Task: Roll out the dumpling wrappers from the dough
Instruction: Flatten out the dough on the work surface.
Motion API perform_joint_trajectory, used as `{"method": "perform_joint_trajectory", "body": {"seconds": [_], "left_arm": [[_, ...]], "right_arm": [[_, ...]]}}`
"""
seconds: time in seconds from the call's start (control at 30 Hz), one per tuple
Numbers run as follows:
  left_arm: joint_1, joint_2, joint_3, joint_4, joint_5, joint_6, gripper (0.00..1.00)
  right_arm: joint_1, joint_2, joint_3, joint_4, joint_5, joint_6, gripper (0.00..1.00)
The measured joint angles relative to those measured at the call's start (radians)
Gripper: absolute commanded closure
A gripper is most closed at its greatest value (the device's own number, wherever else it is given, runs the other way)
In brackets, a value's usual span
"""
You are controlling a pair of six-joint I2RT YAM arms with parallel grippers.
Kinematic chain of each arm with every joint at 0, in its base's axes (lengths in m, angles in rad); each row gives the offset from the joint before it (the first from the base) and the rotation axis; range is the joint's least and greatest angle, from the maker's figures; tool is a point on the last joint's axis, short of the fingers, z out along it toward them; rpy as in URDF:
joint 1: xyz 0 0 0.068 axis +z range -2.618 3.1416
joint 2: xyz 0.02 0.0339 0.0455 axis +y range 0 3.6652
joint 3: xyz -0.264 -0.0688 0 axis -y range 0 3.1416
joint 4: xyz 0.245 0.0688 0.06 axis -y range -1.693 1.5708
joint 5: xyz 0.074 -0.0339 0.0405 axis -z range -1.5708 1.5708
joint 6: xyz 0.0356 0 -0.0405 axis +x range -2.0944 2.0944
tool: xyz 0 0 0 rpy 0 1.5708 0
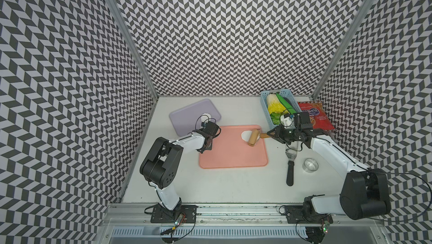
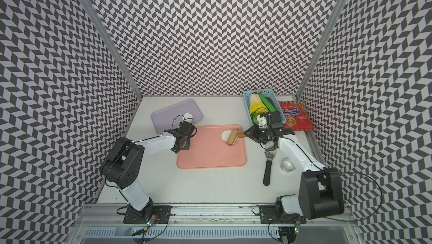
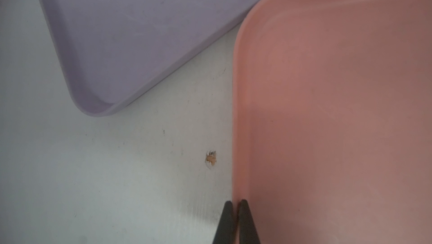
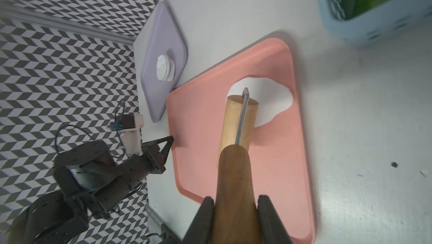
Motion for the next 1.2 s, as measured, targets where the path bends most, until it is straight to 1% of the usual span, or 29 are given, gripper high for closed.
{"method": "perform_joint_trajectory", "body": {"seconds": [0.1,0.2,0.33,0.43,0.63,1.0,1.1,1.2], "left_arm": [[0.0,0.0,0.0,0.0,0.0,0.0,1.0],[0.0,0.0,0.0,0.0,0.0,0.0,1.0],[-0.002,0.0,0.0,0.0,-0.002,0.0,1.0],[-0.004,0.0,0.0,0.0,-0.006,0.0,1.0],[-0.006,0.001,0.0,0.0,-0.011,0.0,1.0],[-0.007,0.002,0.0,0.0,-0.013,0.0,1.0],[-0.007,0.002,0.0,0.0,-0.013,0.0,1.0],[-0.007,0.002,0.0,0.0,-0.013,0.0,1.0]], "right_arm": [[0.002,0.031,0.059,0.005,-0.002,-0.009,1.0],[0.002,0.093,0.083,0.018,-0.006,-0.015,1.0],[0.002,0.191,0.057,0.048,-0.004,-0.015,1.0],[-0.003,0.24,0.044,0.112,-0.058,-0.008,1.0],[-0.003,0.286,0.016,0.201,-0.116,-0.006,1.0],[-0.001,0.321,-0.113,0.448,-0.196,0.023,1.0],[0.005,0.33,-0.128,0.489,-0.209,0.035,1.0],[-0.001,0.312,-0.139,0.489,-0.199,0.038,1.0]]}}
